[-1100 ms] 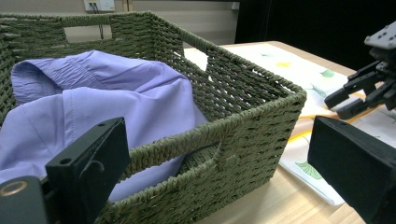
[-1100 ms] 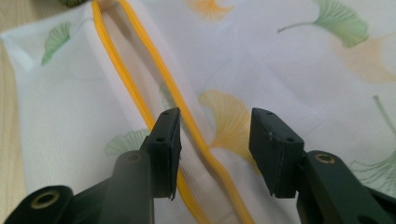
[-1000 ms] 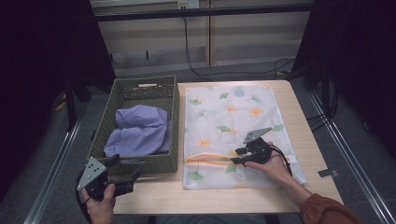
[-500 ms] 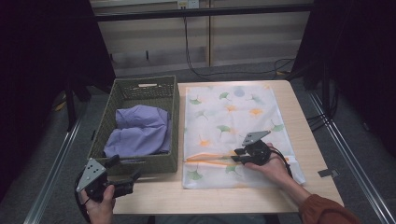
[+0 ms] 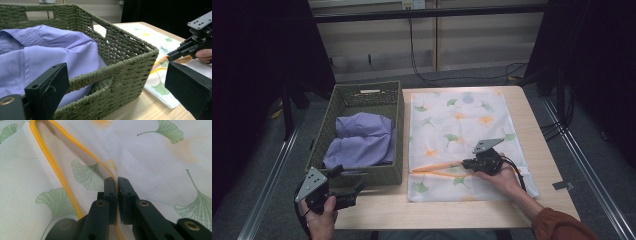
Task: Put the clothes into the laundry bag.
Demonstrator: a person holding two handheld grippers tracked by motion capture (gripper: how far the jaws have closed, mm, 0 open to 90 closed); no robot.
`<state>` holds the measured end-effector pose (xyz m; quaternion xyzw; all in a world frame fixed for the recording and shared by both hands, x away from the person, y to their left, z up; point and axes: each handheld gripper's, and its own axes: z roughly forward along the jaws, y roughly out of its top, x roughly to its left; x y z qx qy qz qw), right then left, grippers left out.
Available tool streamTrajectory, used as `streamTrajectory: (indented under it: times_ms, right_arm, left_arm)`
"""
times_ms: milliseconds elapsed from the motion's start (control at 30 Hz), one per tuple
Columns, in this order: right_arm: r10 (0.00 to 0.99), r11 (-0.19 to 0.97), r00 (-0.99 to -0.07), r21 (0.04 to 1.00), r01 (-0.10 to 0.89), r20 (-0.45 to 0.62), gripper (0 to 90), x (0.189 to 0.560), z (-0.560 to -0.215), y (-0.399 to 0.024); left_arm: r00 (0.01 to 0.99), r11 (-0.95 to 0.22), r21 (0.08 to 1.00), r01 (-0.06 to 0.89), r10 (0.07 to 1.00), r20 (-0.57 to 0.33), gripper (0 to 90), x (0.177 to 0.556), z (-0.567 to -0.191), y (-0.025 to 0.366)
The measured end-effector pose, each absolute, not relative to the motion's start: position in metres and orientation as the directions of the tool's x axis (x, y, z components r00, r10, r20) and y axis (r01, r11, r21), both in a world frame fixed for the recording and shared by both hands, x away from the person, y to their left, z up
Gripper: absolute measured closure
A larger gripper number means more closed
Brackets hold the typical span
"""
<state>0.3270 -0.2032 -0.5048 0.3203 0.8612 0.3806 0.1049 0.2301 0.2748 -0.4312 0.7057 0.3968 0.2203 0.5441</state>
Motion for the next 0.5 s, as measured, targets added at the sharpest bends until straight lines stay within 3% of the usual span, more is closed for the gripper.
streamTrajectory:
  times_ms: [133, 500]
  right_arm:
    - [0.656, 0.512, -0.754, 0.718, 0.472, 0.027, 89.7, 0.3235, -0.5038, -0.1994]
    - [0.682, 0.470, -0.728, 0.721, 0.508, 0.068, 89.9, 0.3237, -0.5043, -0.2011]
  left_arm:
    - [0.592, -0.111, 0.948, 0.297, 0.801, -0.091, 5.3, 0.2278, -0.4283, 0.2737]
    - [0.589, -0.107, 0.951, 0.291, 0.803, -0.090, 5.3, 0.2272, -0.4255, 0.2736]
